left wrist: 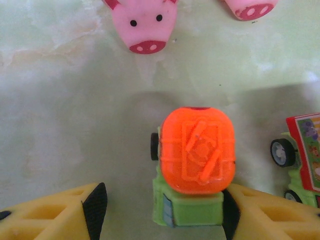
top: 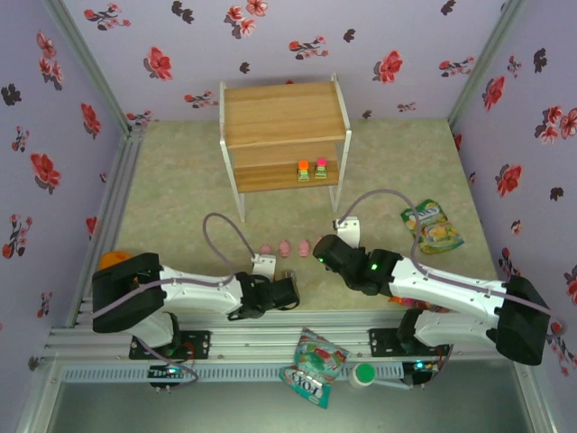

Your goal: Place and organize the plastic toys onto the shelf

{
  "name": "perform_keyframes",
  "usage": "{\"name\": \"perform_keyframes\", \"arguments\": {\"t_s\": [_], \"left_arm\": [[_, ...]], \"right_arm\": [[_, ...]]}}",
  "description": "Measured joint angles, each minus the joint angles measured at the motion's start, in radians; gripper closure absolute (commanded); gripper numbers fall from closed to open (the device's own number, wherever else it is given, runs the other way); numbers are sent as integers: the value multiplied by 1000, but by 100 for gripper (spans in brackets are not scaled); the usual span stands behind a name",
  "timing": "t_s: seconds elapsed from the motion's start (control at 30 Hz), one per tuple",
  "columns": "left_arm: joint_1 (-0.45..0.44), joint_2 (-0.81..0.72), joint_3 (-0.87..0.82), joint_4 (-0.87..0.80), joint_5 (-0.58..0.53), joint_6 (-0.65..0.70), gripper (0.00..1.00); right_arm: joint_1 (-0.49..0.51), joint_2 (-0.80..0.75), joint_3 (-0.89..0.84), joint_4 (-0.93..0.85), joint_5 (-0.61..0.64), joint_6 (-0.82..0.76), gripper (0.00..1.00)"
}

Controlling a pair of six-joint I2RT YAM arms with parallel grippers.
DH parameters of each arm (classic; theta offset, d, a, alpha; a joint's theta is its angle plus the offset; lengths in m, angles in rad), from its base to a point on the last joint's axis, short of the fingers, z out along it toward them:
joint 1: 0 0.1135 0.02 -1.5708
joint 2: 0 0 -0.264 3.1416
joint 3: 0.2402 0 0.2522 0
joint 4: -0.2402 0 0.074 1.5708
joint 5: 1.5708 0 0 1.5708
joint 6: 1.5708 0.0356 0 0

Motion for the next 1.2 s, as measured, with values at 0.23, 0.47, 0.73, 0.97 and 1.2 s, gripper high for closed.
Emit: {"name": "perform_keyframes", "arguments": {"t_s": [0.23,0.47,0.73,0.97,1.2], "left_arm": [[0,21,23,-1,3,8,39],[0,26,27,6,7,12,48],[2,26,27,8,8,12,55],[2,26,27,13,7,16,65],[2,25,27,12,6,16,70]], "right_arm": [[0,11,0,8,0,0,61],[0,11,0,11,0,0,61],[0,11,0,11,0,0,61],[1,13,0,11,0,0,61],[1,23,0,11,3,0,61]]}}
